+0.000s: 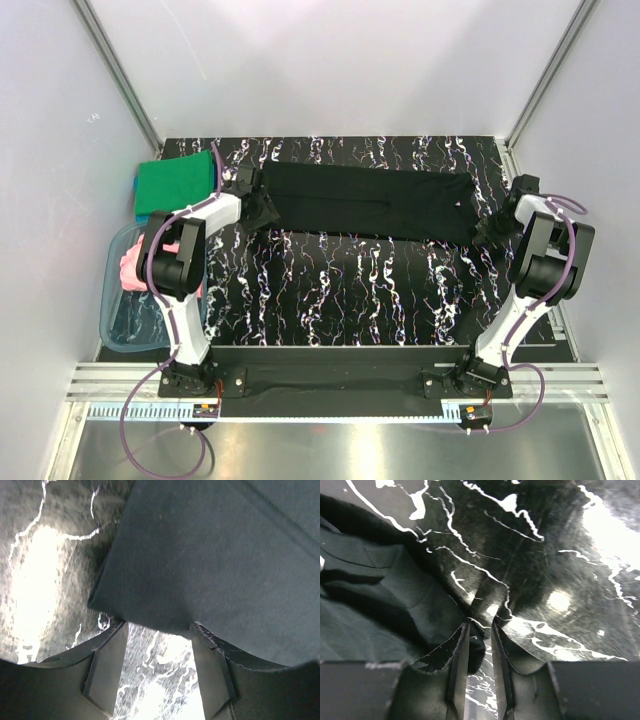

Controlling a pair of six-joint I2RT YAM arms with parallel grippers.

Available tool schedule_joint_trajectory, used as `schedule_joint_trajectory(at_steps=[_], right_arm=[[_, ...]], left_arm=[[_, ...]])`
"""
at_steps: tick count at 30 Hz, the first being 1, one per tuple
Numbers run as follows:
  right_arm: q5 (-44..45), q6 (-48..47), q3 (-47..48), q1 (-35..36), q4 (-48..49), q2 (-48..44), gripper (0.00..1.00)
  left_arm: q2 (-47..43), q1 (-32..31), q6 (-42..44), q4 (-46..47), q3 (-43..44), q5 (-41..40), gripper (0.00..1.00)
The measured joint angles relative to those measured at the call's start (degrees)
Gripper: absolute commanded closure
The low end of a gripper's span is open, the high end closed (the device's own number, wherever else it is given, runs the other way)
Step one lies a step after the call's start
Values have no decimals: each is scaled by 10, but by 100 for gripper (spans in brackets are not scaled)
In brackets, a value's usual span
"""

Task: Fold and stack the t-shirts
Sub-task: Fold the tshirt

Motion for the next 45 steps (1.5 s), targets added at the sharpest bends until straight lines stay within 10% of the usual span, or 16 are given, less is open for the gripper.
schedule_joint_trajectory(at_steps=[7,16,37,45], right_arm=[[-20,9,-7,0,28,1,71],[-16,5,-5,0,29,7,100],[76,-49,27,0,-36,14,100],[34,-77,31,1,-49,7,67]], left_arm=[[15,0,-9,0,19,-16,49],[18,0,-11,-5,19,-28,100],[18,0,14,-37,33,-67,100],[18,0,21,-66,42,-73,62]])
